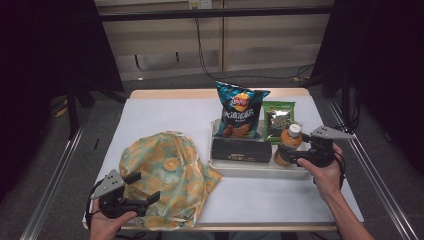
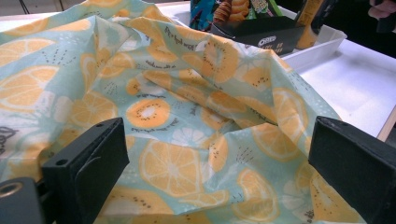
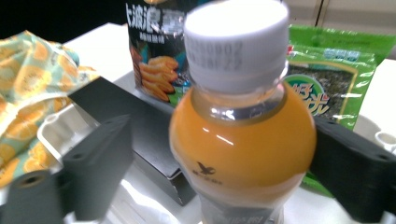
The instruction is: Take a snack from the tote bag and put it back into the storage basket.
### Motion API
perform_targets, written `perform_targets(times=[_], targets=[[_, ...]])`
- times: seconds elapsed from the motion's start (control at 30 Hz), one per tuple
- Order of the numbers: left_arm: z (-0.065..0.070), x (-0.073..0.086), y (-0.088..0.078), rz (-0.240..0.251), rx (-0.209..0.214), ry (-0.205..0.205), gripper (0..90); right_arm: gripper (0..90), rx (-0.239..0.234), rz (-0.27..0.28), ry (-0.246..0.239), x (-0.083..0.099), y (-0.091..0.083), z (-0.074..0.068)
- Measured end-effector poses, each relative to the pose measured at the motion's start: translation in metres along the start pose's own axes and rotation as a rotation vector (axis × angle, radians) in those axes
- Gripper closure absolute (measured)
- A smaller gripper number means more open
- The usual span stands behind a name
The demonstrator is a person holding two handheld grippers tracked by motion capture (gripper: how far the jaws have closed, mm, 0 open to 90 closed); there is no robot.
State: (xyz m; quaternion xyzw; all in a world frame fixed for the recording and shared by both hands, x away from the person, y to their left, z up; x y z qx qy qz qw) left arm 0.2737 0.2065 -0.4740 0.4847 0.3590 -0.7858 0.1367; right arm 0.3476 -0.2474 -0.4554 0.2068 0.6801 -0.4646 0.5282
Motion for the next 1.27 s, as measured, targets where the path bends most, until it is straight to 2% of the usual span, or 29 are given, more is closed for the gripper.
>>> perform_targets(times=[0.07, 0.17, 0.2, 0.23, 0.3, 0.37, 0.53, 0.67, 0.73, 0.83, 0.93, 1.0, 1.1, 1.27], targets=[[0.0, 0.0, 0.0, 0.001, -0.004, -0.002, 4.3, 2.4, -0.002, 0.026, 0.004, -0.003, -0.008, -0.003], [-0.001, 0.0, -0.001, 0.003, -0.003, -0.003, 4.3, 2.0, -0.008, 0.032, -0.001, -0.002, -0.014, -0.004], [-0.001, 0.0, -0.001, 0.005, -0.003, -0.003, 4.3, 1.4, -0.011, 0.039, -0.003, 0.001, -0.023, -0.006], [-0.001, 0.0, -0.001, 0.005, -0.003, -0.003, 4.3, 1.4, -0.011, 0.039, -0.003, 0.001, -0.023, -0.006], [-0.002, -0.001, -0.001, 0.009, -0.007, -0.009, 4.3, 0.9, -0.014, 0.044, -0.002, 0.005, -0.036, -0.01], [-0.003, -0.001, -0.002, 0.004, -0.014, -0.02, 4.9, 0.4, -0.023, 0.052, -0.026, 0.008, -0.044, -0.011], [-0.005, -0.001, -0.002, 0.006, -0.032, -0.036, 5.8, 0.2, -0.059, 0.043, 0.008, 0.019, -0.06, -0.015], [-0.005, 0.0, -0.004, 0.012, -0.031, -0.03, 5.1, 0.8, -0.036, 0.029, 0.026, 0.032, -0.079, -0.016], [-0.006, 0.0, -0.005, 0.011, -0.045, -0.029, 5.1, 0.8, -0.035, 0.029, 0.032, 0.034, -0.082, -0.017], [-0.005, -0.001, -0.006, 0.023, -0.047, -0.029, 5.0, 2.2, -0.026, 0.001, 0.045, 0.047, -0.093, -0.019], [-0.005, -0.001, -0.006, 0.024, -0.048, -0.029, 4.9, 2.3, -0.013, -0.009, 0.051, 0.052, -0.098, -0.02], [-0.006, -0.002, -0.006, 0.028, -0.053, -0.029, 5.0, 2.3, 0.005, -0.03, 0.061, 0.065, -0.105, -0.02], [-0.007, -0.003, -0.007, 0.036, -0.058, -0.034, 4.9, 2.3, 0.026, -0.047, 0.063, 0.075, -0.108, -0.019], [-0.008, -0.002, -0.006, 0.031, -0.066, -0.033, 5.0, 2.7, 0.026, -0.06, 0.066, 0.079, -0.107, -0.022]])
Point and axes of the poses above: each handheld gripper's, and its own axes: y roughly forward along the jaws, x roughly out of its underside, z roughly to its right, the point moved 8 cm from there along y, roughly forward along the jaws, and after that the axes turned 8 degrees about -y, right-handed, at the moved point
